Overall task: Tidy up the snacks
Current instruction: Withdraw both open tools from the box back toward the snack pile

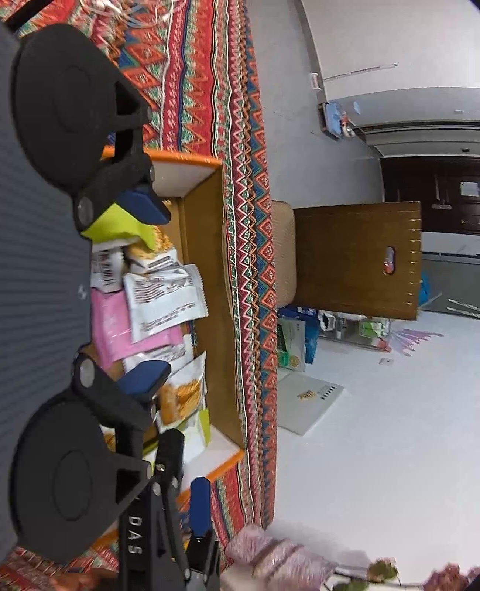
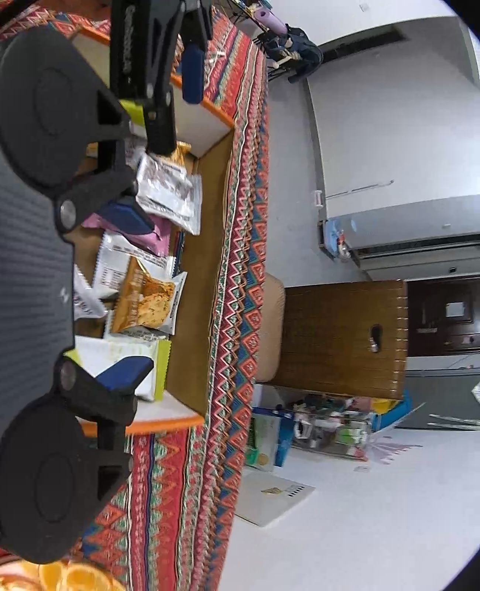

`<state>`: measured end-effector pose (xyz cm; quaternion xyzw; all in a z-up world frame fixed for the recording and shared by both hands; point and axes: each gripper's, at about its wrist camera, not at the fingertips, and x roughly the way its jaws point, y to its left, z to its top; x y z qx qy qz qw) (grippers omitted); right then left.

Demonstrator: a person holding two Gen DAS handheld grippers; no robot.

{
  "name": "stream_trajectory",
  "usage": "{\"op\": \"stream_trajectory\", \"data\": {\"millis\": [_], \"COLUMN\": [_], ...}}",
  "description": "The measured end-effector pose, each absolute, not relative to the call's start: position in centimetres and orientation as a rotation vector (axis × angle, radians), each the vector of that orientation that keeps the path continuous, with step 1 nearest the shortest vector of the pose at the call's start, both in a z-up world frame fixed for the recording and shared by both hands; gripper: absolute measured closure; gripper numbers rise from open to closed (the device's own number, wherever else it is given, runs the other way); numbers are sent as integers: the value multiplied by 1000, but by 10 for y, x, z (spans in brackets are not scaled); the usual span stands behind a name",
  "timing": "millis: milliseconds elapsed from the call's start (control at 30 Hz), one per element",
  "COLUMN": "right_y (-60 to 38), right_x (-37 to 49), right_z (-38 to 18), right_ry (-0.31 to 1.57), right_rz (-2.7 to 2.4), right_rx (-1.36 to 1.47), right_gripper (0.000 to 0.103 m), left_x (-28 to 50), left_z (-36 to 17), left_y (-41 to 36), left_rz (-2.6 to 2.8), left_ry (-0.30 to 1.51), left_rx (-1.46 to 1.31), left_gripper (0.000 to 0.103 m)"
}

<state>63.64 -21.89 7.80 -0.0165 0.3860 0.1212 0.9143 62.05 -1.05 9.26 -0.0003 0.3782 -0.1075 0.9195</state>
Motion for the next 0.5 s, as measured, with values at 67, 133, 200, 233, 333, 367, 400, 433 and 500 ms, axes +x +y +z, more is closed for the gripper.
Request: {"op": "stream_trajectory", "data": {"millis": [67,133,200,233,333,367,400,433,500], "right_y": [-223,-226,-230,-231,-238,-240,-242,-243,-245], "right_x": [618,596,574,560,520,506,489,475,445], "right_z": [91,105,117,123,136,140,143,144,147], "right_ry": [775,756,731,715,662,644,630,616,587], "right_rz": [255,262,267,270,300,321,339,347,350], "right_rx": [-39,-53,-78,-91,-109,-113,-127,-142,-176], "right_gripper": [29,27,27,27,25,24,23,23,23], "left_x": [601,579,555,542,497,482,469,456,431], "left_z": [106,118,128,133,145,148,150,151,153], "left_y": [-6,-1,3,5,12,15,17,19,24], "left_rz": [-217,-218,-222,-224,-233,-239,-243,-242,-240], "left_ry": [758,735,715,704,658,641,626,614,600], "left_rx": [-6,-9,-6,-3,-3,-9,-16,-24,-37], "left_gripper": [15,14,10,9,6,4,4,4,4]}}
